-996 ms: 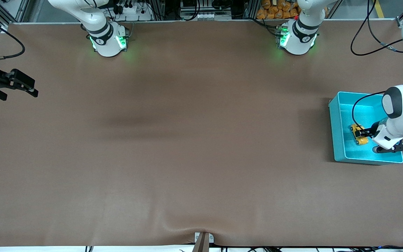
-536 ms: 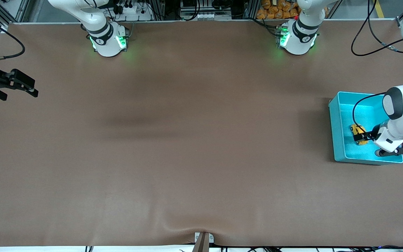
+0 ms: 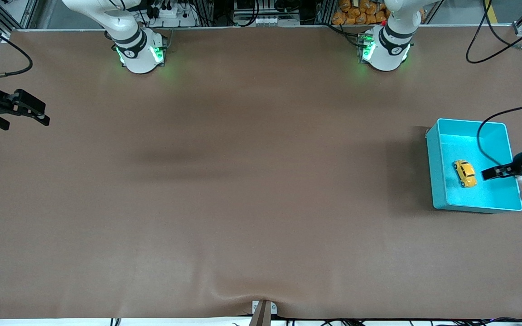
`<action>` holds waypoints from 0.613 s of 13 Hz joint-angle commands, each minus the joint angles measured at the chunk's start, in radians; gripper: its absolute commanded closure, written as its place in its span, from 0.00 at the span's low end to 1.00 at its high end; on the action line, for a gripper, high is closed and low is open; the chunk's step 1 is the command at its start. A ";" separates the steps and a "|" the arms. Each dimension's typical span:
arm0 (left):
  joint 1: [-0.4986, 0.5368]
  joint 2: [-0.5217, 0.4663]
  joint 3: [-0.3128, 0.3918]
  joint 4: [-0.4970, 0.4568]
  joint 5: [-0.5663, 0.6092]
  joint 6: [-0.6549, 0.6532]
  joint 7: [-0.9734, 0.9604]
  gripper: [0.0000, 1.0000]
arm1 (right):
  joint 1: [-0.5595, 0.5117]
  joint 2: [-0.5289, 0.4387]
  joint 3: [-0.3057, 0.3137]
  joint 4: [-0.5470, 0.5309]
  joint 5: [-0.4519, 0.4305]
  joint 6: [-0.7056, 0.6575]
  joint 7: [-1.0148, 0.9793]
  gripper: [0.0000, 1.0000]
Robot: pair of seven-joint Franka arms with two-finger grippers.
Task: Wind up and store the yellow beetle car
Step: 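Open the left gripper to release the car inside the box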
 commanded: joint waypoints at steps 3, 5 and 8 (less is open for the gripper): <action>-0.040 -0.076 -0.005 0.198 -0.097 -0.258 0.040 0.00 | 0.021 0.003 -0.015 0.005 -0.003 -0.005 0.001 0.00; -0.104 -0.147 0.000 0.200 -0.096 -0.292 0.037 0.00 | 0.023 0.003 -0.015 0.005 -0.003 -0.005 0.001 0.00; -0.199 -0.205 -0.011 0.202 -0.097 -0.354 0.030 0.00 | 0.021 0.003 -0.015 0.005 -0.005 -0.007 0.002 0.00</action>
